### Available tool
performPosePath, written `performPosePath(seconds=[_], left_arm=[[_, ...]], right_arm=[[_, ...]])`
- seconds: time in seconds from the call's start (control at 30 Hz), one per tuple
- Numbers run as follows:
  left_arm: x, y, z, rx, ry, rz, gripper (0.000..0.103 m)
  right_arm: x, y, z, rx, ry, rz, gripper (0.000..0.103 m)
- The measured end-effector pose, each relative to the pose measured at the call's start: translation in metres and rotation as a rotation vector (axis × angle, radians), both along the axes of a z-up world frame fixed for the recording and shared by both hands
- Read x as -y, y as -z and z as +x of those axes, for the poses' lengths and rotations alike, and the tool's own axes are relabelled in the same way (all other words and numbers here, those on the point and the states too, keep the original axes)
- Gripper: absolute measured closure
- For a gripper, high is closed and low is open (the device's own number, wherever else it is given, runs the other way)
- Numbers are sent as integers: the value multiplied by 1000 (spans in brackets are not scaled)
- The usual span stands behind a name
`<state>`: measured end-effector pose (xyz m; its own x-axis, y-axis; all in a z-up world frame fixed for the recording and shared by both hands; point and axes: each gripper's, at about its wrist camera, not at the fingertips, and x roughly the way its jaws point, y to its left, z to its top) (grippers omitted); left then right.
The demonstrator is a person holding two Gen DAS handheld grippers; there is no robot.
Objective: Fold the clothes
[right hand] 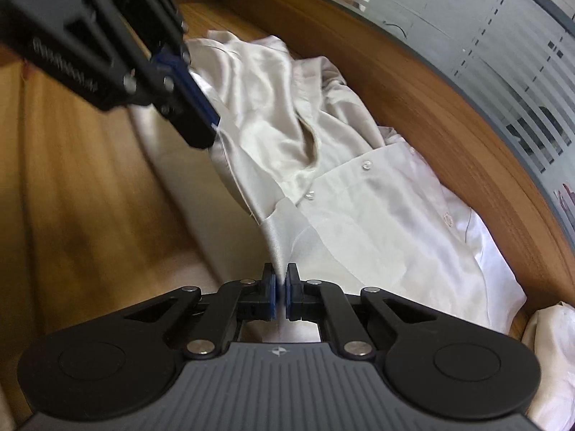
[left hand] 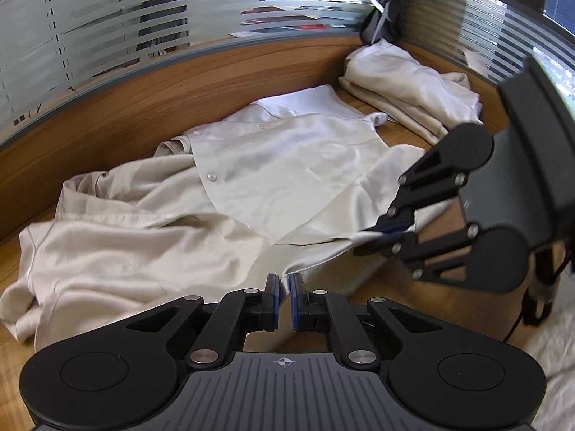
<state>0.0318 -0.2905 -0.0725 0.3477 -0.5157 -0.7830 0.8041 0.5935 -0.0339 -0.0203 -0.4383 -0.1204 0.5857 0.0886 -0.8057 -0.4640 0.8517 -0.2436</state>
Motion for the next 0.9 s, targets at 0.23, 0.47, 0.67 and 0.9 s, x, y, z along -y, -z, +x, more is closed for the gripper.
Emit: performPosePath(seconds=[0.23,0.47,0.67,0.9], left_arm=[[-17,1,-65,-13,-27,9,94],[-37,9,-123,-74,-114,27,94],[-53,24,-175,-134,-187,70,94],[-73,26,-203,-145,-252,131,88]], right_arm=[[-24,-13,-54,-86,-100,-6,98],[-43,-4,-111,-220,-167,79,98],[-62,8,-157,-294,-205,138,97],[-60,3,-169,-304,-150,219,62]])
